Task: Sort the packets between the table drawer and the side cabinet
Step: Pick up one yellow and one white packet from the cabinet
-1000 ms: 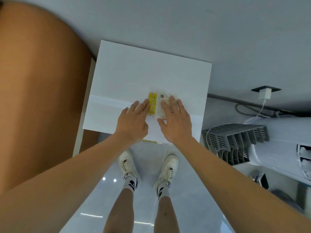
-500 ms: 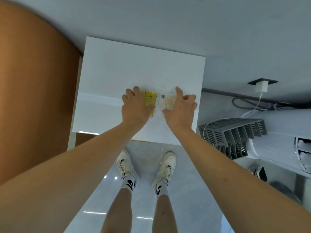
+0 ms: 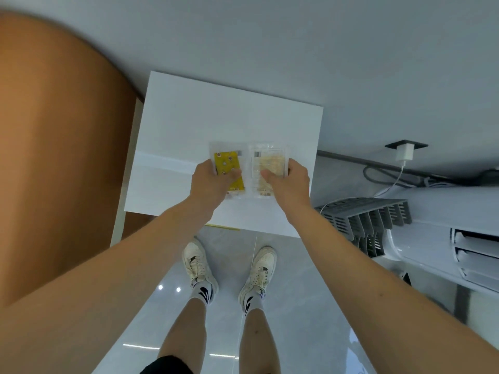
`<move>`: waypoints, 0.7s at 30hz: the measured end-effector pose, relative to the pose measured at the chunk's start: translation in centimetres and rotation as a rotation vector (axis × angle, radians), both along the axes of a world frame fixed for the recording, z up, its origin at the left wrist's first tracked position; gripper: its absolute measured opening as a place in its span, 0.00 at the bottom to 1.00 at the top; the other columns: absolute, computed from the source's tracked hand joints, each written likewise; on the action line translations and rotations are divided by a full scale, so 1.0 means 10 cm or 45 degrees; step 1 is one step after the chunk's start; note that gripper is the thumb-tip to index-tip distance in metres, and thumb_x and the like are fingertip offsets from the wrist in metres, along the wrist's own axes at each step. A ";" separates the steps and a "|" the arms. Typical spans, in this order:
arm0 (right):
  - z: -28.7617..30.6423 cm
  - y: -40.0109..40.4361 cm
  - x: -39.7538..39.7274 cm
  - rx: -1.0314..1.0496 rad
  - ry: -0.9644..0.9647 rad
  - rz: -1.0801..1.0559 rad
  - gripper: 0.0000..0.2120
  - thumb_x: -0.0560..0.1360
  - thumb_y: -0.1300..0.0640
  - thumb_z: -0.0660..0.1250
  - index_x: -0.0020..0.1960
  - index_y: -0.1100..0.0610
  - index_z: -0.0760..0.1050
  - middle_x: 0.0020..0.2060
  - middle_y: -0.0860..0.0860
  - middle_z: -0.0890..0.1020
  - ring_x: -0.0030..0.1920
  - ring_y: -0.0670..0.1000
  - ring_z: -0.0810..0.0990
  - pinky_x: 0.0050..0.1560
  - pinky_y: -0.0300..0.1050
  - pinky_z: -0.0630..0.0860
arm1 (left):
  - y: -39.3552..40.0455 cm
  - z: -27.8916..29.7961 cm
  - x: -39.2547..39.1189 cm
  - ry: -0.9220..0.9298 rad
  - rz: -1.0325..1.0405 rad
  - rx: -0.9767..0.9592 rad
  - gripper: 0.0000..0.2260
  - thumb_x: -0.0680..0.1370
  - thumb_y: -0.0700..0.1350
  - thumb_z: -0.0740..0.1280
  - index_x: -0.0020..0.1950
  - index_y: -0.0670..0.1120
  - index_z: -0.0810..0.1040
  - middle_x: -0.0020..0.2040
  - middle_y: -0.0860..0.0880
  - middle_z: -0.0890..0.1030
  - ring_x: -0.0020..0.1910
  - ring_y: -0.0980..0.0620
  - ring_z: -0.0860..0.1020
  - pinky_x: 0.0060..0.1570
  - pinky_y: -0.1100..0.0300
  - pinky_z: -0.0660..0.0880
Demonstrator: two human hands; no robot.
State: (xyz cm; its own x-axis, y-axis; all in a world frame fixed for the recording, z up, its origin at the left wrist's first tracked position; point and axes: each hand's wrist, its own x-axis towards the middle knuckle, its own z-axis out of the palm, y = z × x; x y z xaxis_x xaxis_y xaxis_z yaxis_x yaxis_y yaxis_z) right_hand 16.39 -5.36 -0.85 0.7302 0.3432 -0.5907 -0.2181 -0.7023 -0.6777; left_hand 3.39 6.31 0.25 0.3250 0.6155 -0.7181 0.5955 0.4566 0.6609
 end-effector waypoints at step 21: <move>4.47 0.09 -1.62 0.534 0.322 0.817 0.14 0.77 0.62 0.73 0.61 0.52 0.81 0.53 0.46 0.86 0.51 0.46 0.86 0.44 0.39 0.82 | -0.92 4.75 -2.46 -0.375 0.817 0.252 0.09 0.79 0.40 0.70 0.58 0.49 0.81 0.50 0.52 0.87 0.46 0.54 0.86 0.35 0.65 0.79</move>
State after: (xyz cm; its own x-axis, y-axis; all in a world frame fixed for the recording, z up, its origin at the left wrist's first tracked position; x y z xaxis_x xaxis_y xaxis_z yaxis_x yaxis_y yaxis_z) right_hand 0.22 -4.51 43.82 0.1769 0.8800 -0.4408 -0.0404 -0.4409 -0.8966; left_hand -21.25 -2.89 47.79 0.0197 0.8586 -0.5122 0.0357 0.5114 0.8586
